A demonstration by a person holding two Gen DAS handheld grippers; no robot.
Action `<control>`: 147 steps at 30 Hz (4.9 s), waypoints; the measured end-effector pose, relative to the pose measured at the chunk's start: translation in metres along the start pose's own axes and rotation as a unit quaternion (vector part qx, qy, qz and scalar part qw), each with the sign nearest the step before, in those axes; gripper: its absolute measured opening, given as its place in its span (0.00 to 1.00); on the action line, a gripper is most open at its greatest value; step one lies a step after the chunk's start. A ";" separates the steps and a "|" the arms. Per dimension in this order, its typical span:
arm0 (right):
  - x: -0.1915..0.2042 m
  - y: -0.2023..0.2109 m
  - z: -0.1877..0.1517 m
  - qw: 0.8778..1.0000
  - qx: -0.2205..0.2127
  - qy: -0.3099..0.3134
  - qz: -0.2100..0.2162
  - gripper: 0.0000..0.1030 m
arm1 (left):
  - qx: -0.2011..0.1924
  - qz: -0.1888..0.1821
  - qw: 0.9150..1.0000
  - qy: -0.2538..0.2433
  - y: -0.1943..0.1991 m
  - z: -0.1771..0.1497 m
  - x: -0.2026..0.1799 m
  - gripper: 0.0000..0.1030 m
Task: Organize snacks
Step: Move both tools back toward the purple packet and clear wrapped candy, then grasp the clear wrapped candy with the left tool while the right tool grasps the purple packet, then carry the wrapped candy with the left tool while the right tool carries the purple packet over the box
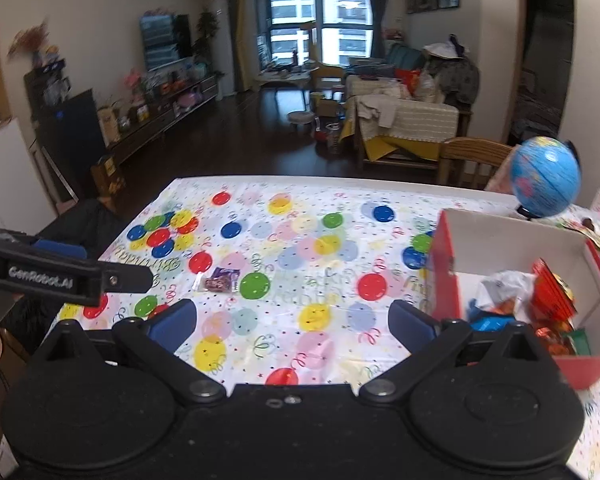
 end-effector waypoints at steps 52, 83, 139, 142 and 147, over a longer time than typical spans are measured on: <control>-0.002 -0.208 0.064 0.983 0.091 0.134 0.080 0.74 | 0.079 0.072 0.991 0.076 -0.184 0.043 0.056 0.46; 0.083 -0.247 0.063 0.964 0.101 0.220 0.107 0.19 | 0.078 0.108 0.983 0.129 -0.158 0.017 0.101 0.36; -0.183 0.044 -0.008 0.999 -0.010 -0.023 -0.032 0.19 | -0.015 -0.025 0.994 -0.107 -0.019 0.044 -0.241 0.36; -0.207 0.041 -0.013 0.999 -0.007 -0.029 -0.036 0.19 | -0.008 -0.020 0.994 -0.110 -0.032 0.048 -0.259 0.36; -0.240 0.034 -0.018 0.998 -0.001 -0.040 -0.045 0.19 | 0.009 -0.022 0.993 -0.116 -0.056 0.055 -0.285 0.36</control>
Point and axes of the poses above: each gripper's, at about its wrist camera, not at the fingertips, and y roughly against the way its jaws point, x to its left, z to its top, the point moved 9 cm from there along -y, roughly the way its jaws point, and after that the axes turned 14 degrees about x, right-handed, at the moved point
